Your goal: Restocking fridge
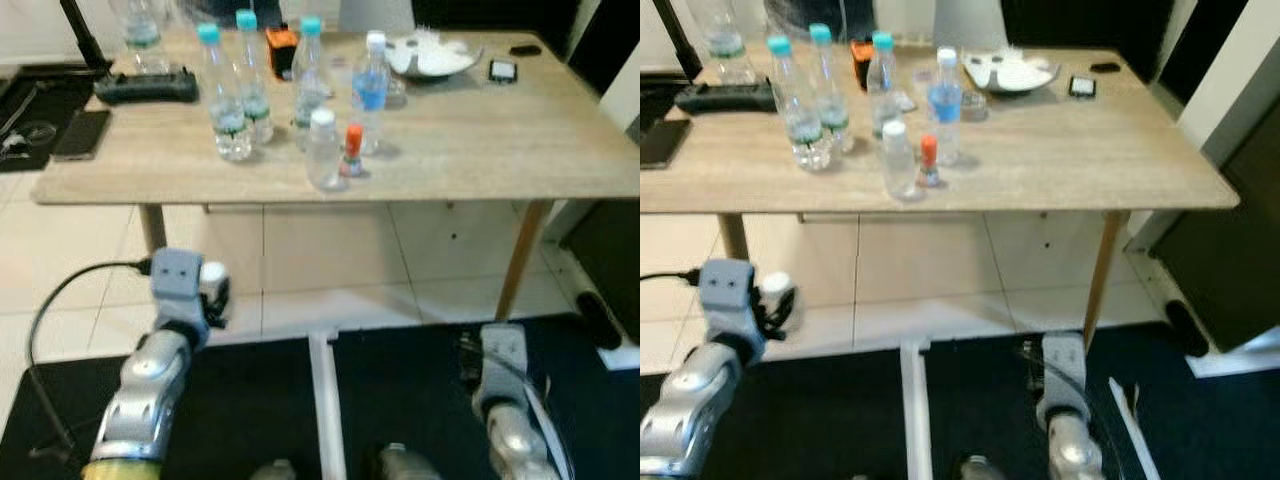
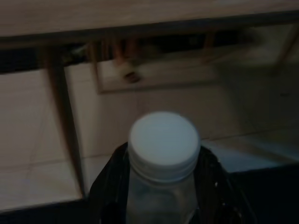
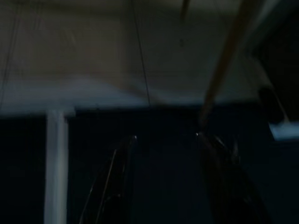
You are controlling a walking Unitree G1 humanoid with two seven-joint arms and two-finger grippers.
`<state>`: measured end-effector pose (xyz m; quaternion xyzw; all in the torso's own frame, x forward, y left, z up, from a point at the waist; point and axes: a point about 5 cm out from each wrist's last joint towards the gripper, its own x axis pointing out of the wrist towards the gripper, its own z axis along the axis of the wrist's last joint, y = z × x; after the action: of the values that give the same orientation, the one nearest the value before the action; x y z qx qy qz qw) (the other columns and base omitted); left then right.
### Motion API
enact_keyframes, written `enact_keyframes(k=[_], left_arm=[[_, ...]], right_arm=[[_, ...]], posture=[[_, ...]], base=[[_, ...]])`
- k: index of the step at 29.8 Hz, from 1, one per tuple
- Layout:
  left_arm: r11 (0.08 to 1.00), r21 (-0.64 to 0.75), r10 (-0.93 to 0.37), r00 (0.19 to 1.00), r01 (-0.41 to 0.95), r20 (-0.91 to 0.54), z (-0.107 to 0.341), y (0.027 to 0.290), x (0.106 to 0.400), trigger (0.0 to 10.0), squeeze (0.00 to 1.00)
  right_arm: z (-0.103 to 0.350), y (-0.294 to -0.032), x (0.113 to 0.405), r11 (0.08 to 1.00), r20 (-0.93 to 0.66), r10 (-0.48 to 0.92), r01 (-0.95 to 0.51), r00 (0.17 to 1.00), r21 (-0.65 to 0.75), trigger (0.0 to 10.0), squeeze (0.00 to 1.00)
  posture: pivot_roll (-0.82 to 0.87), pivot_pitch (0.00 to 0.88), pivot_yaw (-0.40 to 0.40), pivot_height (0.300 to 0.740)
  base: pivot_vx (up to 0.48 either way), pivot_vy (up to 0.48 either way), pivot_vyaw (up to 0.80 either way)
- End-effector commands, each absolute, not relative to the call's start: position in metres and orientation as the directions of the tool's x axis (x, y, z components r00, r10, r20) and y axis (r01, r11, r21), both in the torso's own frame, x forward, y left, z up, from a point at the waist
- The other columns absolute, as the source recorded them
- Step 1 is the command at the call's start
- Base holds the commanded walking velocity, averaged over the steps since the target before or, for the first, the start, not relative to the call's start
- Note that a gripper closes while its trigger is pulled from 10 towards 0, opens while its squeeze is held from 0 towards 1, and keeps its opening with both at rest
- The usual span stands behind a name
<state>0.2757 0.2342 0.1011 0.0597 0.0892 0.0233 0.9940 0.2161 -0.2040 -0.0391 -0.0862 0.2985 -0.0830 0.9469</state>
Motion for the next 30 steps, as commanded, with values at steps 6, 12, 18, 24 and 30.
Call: enact_keyframes(k=[6, 12, 18, 24, 30], left_arm=[[0.977, 0.189, 0.133, 0.980, -0.104, -0.150, 0.100, 0.252, 0.278, 10.0, 0.00], [0.974, 0.199, 0.143, 0.975, -0.109, -0.167, 0.090, 0.250, 0.276, 10.0, 0.00], [0.975, 0.194, 0.137, 0.978, -0.106, -0.157, 0.088, 0.246, 0.279, 10.0, 0.00], [0.974, 0.201, 0.139, 0.977, -0.106, -0.162, 0.083, 0.246, 0.278, 10.0, 0.00], [0.973, 0.209, 0.135, 0.979, -0.101, -0.154, 0.083, 0.246, 0.279, 10.0, 0.00]], right_arm=[[-0.050, -0.209, 0.205, 0.954, -0.564, -0.269, 0.134, 0.781, -0.270, 10.0, 0.00], [-0.049, -0.207, 0.205, 0.955, -0.541, -0.269, 0.147, 0.797, -0.257, 10.0, 0.00], [-0.049, -0.204, 0.209, 0.956, -0.525, -0.260, 0.141, 0.810, -0.257, 10.0, 0.00], [-0.049, -0.206, 0.208, 0.955, -0.523, -0.267, 0.149, 0.810, -0.256, 10.0, 0.00], [-0.052, -0.210, 0.205, 0.953, -0.531, -0.276, 0.157, 0.802, -0.258, 10.0, 0.00]], posture=[[-0.01, 0.091, -0.027, 0.740], [0.03, 0.109, -0.021, 0.740], [0.03, 0.094, -0.020, 0.740], [0.03, 0.079, -0.020, 0.740], [0.04, 0.075, -0.017, 0.740]], base=[[0.000, 0.000, 0.00], [0.000, 0.000, 0.00], [0.000, 0.000, 0.00], [0.000, 0.000, -0.24], [0.000, 0.000, -0.79]])
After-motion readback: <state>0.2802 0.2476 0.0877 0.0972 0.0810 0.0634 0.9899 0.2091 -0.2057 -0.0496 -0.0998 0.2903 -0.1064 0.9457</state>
